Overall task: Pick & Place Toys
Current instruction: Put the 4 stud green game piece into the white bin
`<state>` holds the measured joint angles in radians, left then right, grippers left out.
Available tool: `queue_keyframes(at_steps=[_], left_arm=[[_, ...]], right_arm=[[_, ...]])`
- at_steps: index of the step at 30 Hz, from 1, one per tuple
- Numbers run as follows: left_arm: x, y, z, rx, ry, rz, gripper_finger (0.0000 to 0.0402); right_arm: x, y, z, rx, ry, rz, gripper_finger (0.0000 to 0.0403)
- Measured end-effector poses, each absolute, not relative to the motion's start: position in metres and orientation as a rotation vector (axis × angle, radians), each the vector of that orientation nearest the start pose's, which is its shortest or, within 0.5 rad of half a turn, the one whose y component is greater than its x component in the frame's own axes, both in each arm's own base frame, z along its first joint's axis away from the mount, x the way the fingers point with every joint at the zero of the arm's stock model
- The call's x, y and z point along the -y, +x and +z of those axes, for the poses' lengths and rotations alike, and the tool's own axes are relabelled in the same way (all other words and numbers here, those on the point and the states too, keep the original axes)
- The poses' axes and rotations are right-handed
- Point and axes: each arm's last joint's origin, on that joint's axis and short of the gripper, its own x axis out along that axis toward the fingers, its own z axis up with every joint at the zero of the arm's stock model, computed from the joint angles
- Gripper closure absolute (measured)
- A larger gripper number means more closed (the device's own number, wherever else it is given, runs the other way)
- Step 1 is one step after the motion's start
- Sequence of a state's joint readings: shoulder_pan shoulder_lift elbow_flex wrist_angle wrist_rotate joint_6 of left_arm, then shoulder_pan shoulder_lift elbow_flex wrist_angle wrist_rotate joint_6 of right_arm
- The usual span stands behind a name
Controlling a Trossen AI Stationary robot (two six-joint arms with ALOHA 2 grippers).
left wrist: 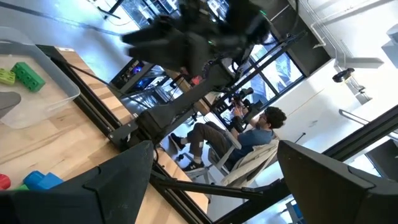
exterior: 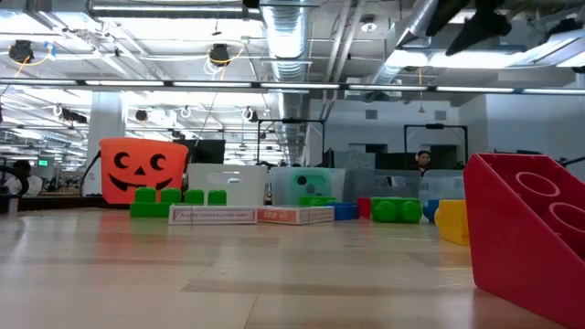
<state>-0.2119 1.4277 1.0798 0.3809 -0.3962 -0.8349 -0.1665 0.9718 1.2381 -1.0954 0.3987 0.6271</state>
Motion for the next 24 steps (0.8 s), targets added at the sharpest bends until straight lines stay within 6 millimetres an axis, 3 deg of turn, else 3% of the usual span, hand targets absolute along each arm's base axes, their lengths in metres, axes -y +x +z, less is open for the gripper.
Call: queue_keyframes(at_steps=[5,12,20,24], left_arm=[[0.057,0.323,0.341,0.107,-0.842,0.162,0.0064],[0.055,0.323,0.341,0.098,-0.725,0.168,0.0064],[0.055,0.323,0.340,0.070,-0.489,0.178,0.0064],[0.051,0.323,0.328,-0.045,-0.457,0.216,0.0064]], right_arm=[[0.000,0.142,0.381,-0.599,0.508,-0.571,0.0085],[-0.047,0.150,0.374,-0.623,0.480,-0.441,0.0085],[-0.102,0.188,0.338,-0.741,0.425,-0.478,0.0085],[-0.128,0.199,0.318,-0.775,0.369,-0.483,0.0085]])
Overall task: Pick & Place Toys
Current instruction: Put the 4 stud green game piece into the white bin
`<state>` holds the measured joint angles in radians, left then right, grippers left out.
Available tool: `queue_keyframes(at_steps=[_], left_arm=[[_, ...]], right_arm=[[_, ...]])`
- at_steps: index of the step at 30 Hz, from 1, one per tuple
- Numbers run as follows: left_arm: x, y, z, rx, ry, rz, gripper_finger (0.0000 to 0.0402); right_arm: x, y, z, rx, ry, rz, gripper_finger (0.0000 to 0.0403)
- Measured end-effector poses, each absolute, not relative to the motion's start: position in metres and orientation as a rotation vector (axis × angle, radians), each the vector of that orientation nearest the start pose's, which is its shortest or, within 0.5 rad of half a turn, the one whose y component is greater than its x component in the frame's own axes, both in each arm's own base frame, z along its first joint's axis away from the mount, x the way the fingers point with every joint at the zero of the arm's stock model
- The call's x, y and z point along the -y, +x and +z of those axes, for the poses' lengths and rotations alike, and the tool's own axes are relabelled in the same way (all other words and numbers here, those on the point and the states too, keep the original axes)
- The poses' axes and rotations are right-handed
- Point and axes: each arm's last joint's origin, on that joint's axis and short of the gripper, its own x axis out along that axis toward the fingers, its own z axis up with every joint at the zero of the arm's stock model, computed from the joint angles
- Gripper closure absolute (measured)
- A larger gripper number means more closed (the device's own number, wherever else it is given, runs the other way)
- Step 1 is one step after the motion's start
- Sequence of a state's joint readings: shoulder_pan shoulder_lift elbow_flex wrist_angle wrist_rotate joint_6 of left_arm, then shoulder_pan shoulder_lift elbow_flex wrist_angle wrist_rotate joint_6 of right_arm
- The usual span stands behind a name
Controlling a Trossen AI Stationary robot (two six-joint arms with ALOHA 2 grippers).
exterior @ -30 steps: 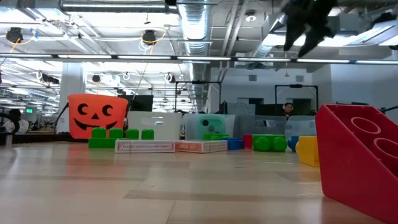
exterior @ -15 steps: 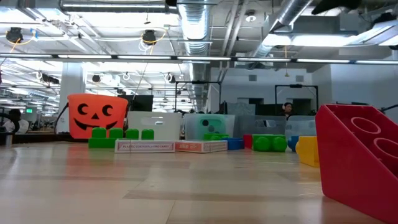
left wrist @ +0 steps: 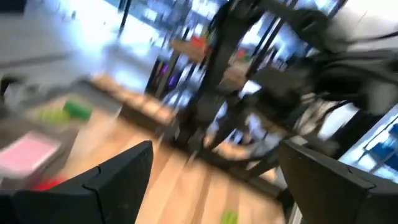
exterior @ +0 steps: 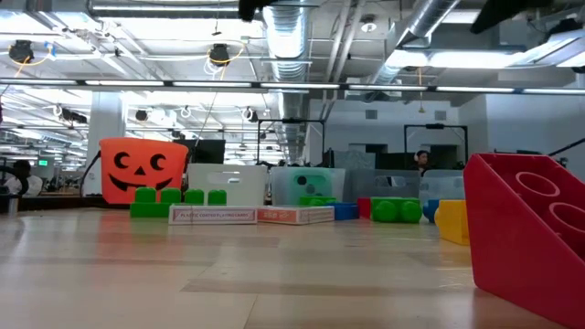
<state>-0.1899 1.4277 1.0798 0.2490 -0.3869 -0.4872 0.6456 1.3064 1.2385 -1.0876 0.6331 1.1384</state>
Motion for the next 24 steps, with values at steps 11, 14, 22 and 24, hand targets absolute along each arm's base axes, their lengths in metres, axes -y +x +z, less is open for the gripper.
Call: queue_keyframes(at_steps=[11,14,22,24], left_arm=[[0.048,0.321,0.302,-0.263,-0.571,0.320,0.0064],[0.047,0.319,0.294,-0.326,-0.588,0.351,0.0064],[0.047,0.307,0.274,-0.574,-0.464,0.386,0.0064],[0.045,0.300,0.266,-0.692,-0.354,0.389,0.0064]], right_arm=[[-0.156,0.192,0.306,-0.791,0.430,-0.484,0.0085],[-0.156,0.192,0.306,-0.788,0.436,-0.481,0.0085],[-0.156,0.193,0.306,-0.787,0.440,-0.480,0.0085],[-0.156,0.193,0.306,-0.788,0.440,-0.480,0.0085]])
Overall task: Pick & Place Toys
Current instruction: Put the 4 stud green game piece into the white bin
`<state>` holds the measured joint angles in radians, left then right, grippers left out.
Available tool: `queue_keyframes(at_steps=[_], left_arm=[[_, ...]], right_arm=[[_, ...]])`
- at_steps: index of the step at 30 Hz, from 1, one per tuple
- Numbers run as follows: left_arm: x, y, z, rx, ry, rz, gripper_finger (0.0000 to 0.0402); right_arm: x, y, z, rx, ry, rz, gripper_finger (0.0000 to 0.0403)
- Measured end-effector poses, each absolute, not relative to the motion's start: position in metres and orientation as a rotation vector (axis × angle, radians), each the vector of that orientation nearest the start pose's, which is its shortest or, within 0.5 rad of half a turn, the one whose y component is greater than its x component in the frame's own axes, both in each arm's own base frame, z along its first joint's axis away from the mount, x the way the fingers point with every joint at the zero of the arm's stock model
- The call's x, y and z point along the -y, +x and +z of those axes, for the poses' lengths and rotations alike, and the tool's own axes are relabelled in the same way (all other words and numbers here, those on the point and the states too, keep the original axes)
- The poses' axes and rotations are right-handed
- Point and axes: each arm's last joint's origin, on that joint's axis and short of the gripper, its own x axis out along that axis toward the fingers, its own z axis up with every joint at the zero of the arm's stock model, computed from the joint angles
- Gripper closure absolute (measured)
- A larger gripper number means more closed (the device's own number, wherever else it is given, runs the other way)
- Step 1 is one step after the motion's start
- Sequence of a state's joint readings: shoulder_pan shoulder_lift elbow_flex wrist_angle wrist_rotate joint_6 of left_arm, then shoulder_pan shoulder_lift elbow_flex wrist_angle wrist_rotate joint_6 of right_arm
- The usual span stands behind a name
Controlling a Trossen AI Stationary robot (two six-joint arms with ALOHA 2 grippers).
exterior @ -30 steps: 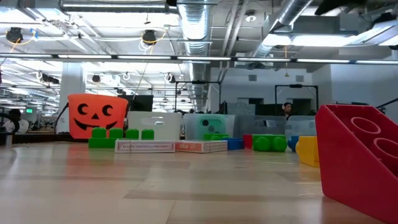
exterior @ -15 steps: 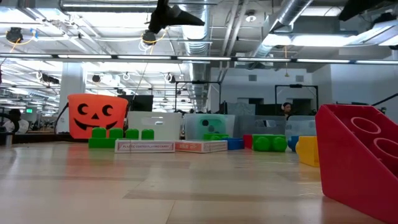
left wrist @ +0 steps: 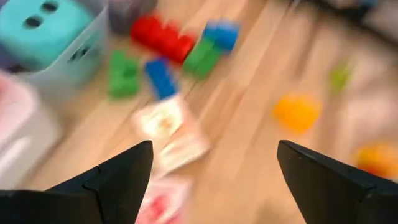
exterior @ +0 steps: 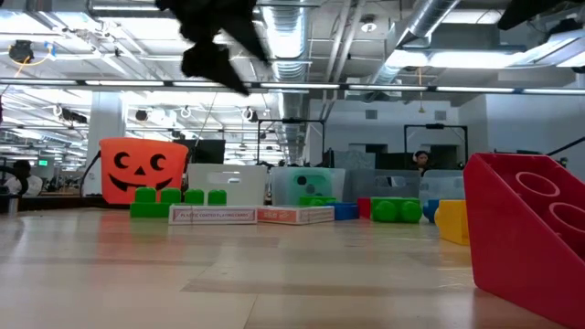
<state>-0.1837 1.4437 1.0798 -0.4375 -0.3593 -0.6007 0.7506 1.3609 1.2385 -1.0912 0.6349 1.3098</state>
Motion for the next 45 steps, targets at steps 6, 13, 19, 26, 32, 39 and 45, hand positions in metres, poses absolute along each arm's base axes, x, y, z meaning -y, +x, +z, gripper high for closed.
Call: queue_keyframes(at_steps=[6,13,19,26,32,39,45], left_arm=[[0.040,0.277,0.250,-0.982,-0.098,0.411,0.0064],[0.042,0.270,0.255,-0.997,-0.079,0.402,0.0064],[0.041,0.246,0.267,-0.727,-0.242,0.383,0.0064],[0.030,0.189,0.231,-0.465,-0.505,0.391,0.0064],[0.024,0.161,0.180,-0.474,-0.423,0.359,0.0064],[0.019,0.147,0.149,-0.542,-0.316,0.437,0.0064],[0.017,0.141,0.138,-0.589,-0.155,0.436,0.0064]], right_arm=[[-0.156,0.193,0.306,-0.786,0.440,-0.480,0.0085],[-0.155,0.193,0.307,-0.752,0.417,-0.496,0.0085],[-0.153,0.194,0.307,-0.752,0.407,-0.501,0.0085],[-0.147,0.199,0.307,-0.751,0.400,-0.523,0.0085],[-0.138,0.207,0.307,-0.744,0.389,-0.540,0.0085],[-0.131,0.214,0.308,-0.730,0.415,-0.571,0.0085],[-0.124,0.217,0.308,-0.726,0.428,-0.599,0.0085]])
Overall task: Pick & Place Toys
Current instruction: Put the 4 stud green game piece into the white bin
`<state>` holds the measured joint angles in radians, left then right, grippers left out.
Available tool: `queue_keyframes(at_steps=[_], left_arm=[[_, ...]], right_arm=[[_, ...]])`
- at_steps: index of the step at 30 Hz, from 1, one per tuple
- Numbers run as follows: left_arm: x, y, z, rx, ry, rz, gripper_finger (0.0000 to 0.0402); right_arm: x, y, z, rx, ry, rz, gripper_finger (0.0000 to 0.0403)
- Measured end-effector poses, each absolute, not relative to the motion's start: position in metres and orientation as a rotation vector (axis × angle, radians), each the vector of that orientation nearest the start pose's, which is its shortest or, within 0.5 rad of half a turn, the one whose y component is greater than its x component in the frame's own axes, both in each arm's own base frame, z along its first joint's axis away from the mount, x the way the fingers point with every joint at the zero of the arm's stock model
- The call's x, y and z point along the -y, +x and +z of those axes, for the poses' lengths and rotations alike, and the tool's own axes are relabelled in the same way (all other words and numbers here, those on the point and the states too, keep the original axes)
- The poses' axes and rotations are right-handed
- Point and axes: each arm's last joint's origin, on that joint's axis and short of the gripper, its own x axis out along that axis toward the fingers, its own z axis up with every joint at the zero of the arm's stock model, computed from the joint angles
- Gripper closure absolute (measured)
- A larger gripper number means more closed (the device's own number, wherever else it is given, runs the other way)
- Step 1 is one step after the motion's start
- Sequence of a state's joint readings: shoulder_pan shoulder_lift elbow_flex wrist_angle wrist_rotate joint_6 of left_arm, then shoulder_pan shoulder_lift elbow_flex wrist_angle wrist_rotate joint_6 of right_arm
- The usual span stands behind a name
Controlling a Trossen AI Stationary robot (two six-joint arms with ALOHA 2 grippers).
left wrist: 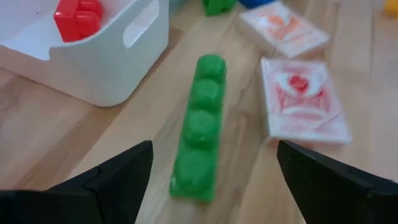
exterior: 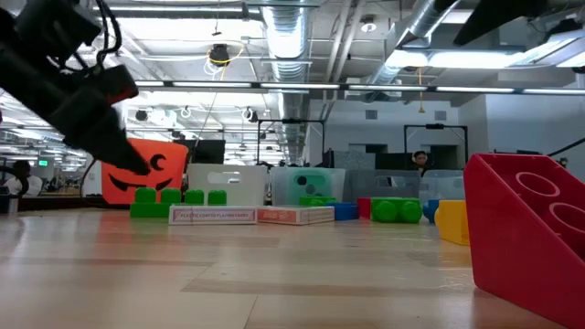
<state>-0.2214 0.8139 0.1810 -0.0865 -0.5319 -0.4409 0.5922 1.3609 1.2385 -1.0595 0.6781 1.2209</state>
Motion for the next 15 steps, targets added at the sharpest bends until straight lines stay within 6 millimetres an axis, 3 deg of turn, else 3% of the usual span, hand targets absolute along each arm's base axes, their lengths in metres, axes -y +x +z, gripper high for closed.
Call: queue_keyframes(at_steps=[15], left_arm=[[0.012,0.122,0.099,-0.592,-0.133,0.428,0.0064]], right_arm=[[-0.113,0.225,0.308,-0.705,0.463,-0.642,0.0085]])
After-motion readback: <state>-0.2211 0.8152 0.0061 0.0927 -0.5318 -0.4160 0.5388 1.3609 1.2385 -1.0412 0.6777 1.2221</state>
